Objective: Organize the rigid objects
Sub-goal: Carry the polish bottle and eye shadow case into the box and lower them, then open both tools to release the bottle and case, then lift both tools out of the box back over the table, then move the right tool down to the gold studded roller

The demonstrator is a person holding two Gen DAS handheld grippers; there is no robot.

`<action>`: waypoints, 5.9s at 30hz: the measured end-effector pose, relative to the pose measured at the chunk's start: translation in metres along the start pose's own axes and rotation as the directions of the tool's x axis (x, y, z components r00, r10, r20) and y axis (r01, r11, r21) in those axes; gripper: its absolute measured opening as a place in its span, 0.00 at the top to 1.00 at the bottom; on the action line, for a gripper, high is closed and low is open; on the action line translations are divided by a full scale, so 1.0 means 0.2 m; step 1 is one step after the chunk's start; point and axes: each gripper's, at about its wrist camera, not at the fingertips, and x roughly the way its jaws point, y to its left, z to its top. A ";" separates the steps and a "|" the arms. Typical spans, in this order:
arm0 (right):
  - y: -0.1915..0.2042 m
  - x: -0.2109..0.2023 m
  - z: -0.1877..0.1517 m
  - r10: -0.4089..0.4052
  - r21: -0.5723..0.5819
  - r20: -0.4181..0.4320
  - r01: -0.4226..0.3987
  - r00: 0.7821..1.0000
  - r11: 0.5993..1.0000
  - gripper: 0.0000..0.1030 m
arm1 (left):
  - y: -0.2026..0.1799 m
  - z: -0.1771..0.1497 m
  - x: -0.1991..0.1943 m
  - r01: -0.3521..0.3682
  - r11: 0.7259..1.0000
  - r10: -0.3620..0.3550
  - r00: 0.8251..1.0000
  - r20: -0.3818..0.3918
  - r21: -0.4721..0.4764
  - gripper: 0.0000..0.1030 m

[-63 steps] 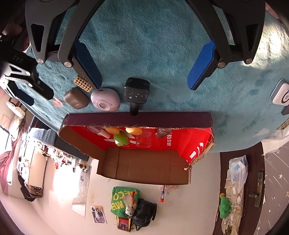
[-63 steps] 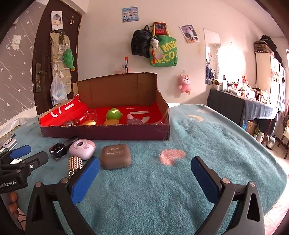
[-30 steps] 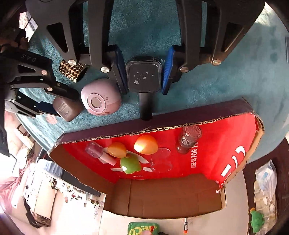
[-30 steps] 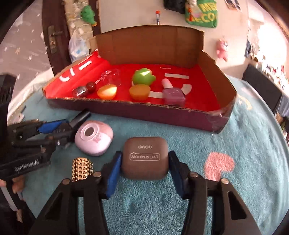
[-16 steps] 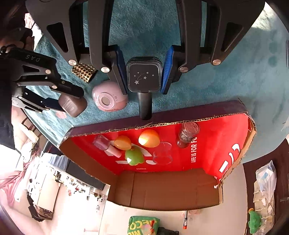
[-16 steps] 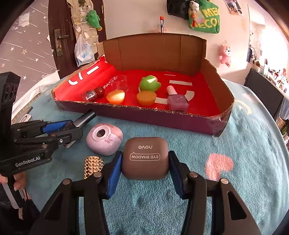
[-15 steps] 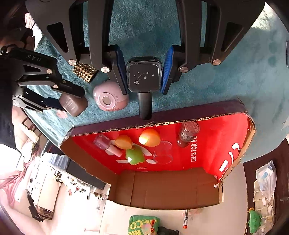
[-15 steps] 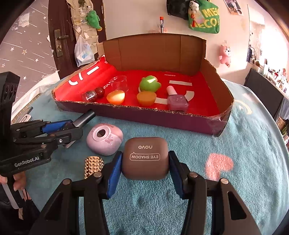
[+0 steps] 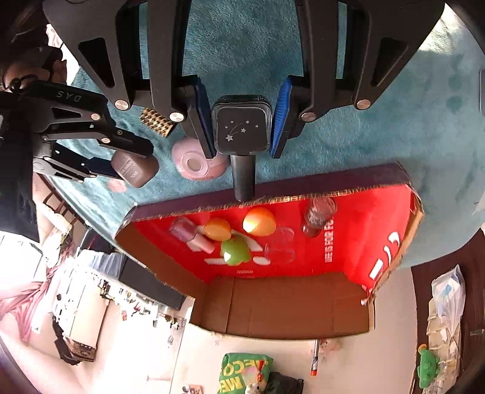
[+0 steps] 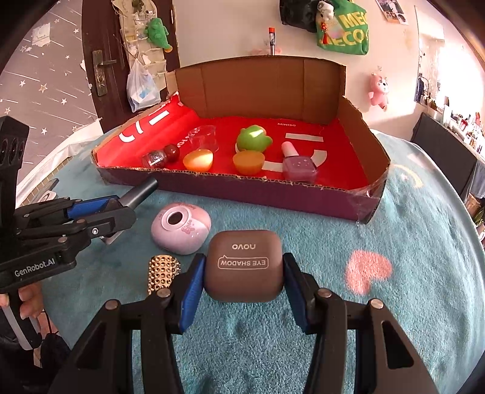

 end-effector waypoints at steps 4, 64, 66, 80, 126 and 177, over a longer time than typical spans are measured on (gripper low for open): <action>0.01 -0.06 0.05 0.018 -0.010 0.041 -0.018 0.999 1.000 0.48 | 0.02 0.08 -0.07 0.015 1.000 -0.015 0.999 0.042 0.001 0.67; -0.40 0.82 0.94 -0.144 0.032 -0.373 0.167 0.917 0.985 0.48 | 0.42 0.69 0.81 -0.149 0.986 0.164 0.938 -0.306 0.070 0.67; -0.41 0.83 0.94 -0.144 0.030 -0.374 0.167 0.916 0.985 0.48 | 0.42 0.69 0.80 -0.150 0.986 0.165 0.938 -0.306 0.071 0.67; -0.40 0.77 0.96 -0.149 0.038 -0.362 0.175 0.920 0.984 0.46 | 0.44 0.70 0.69 -0.176 0.983 0.183 0.947 -0.263 0.052 0.50; 0.05 -0.67 0.24 -0.189 0.024 0.405 0.196 0.895 0.980 0.00 | -0.06 0.12 -0.44 -0.212 0.974 0.223 0.881 0.417 -0.073 0.00; -0.09 -0.28 -0.34 -0.239 0.196 0.338 0.181 0.910 0.964 0.00 | -0.07 -0.35 -0.18 -0.231 0.968 0.249 0.930 0.272 -0.094 0.00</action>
